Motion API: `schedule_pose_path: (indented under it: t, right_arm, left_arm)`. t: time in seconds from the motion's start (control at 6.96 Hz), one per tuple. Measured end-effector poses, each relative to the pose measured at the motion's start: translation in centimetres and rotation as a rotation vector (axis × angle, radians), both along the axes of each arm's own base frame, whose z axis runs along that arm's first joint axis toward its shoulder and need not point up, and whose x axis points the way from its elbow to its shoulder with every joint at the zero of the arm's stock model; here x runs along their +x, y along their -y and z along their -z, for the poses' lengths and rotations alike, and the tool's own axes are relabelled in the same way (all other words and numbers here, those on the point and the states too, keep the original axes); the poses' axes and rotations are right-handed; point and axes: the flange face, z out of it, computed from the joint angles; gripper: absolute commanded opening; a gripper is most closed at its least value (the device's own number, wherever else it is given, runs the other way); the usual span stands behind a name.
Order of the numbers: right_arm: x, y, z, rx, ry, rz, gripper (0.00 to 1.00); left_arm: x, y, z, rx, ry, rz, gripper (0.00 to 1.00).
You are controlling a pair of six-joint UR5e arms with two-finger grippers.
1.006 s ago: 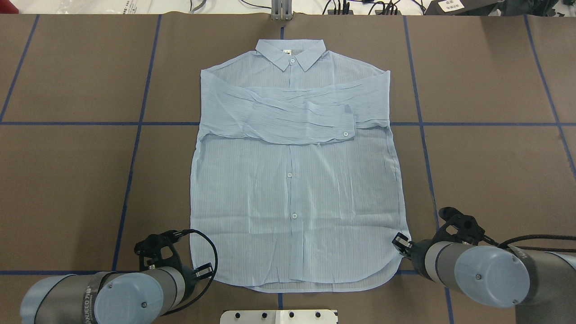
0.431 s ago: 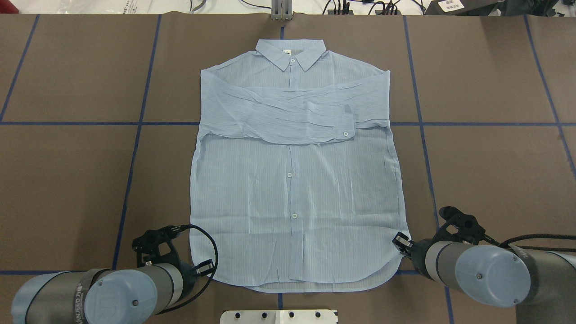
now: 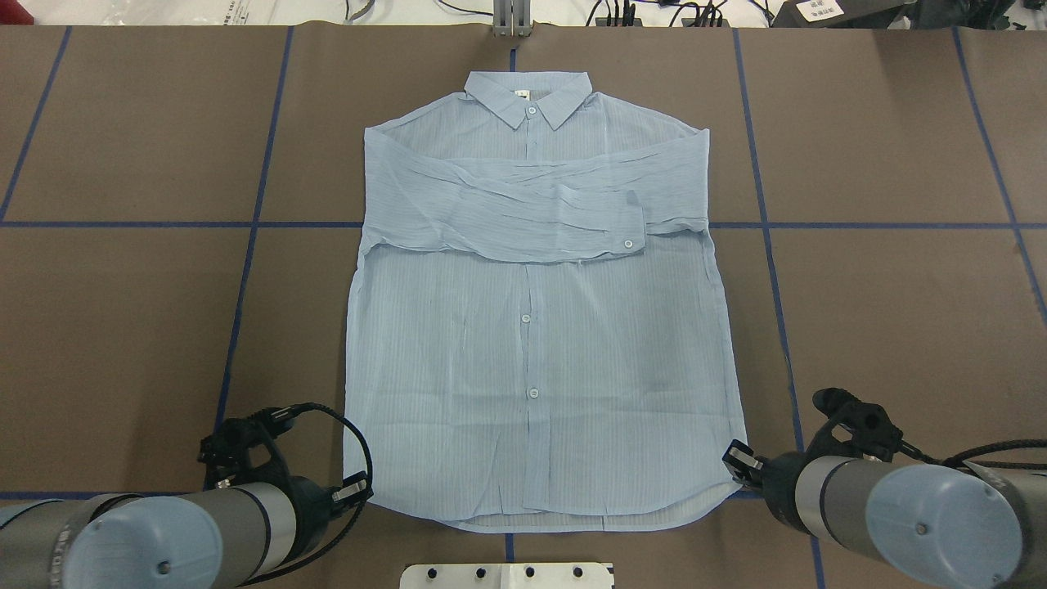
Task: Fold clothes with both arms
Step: 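Lift the hem with both grippers and fold it toward the collar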
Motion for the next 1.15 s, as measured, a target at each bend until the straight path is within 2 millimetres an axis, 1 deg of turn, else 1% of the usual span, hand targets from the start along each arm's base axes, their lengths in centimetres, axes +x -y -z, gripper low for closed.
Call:
schedule_pose_path:
  t: [0.14, 0.29, 0.43, 0.57, 0.72, 0.86, 1.01, 1.15]
  right_arm:
    - [1.8, -1.0, 1.2, 0.001, 0.02, 0.021, 0.0]
    - [3.8, -0.9, 2.4, 0.004, 0.041, 0.012, 0.0]
    - [5.2, 0.4, 3.4, 0.007, 0.063, -0.025, 0.0]
    - [6.1, 2.5, 4.3, 0.007, 0.087, -0.073, 0.0]
    - [6.0, 5.6, 4.9, 0.014, 0.108, -0.12, 0.0]
    - [5.4, 9.6, 5.2, 0.027, 0.116, -0.154, 0.0]
    - [5.0, 14.6, 5.1, 0.041, 0.108, -0.172, 0.0]
    - [4.8, 19.7, 5.2, 0.053, 0.09, -0.178, 0.0]
  left_arm:
    - [-2.3, -0.5, 1.9, -0.043, -0.057, 0.011, 0.0]
    - [-4.5, -0.6, 4.0, -0.077, -0.119, 0.021, 0.0]
    - [-6.2, 0.2, 5.7, -0.088, -0.166, 0.039, 0.0]
    - [-7.5, 2.8, 7.1, -0.069, -0.199, 0.084, 0.0]
    - [-8.1, 6.7, 7.6, -0.033, -0.201, 0.148, 0.0]
    - [-7.8, 11.1, 7.2, -0.006, -0.172, 0.202, 0.0]
    - [-7.6, 16.1, 6.2, 0.004, -0.13, 0.218, 0.0]
    - [-8.0, 20.6, 5.3, -0.003, -0.103, 0.205, 0.0]
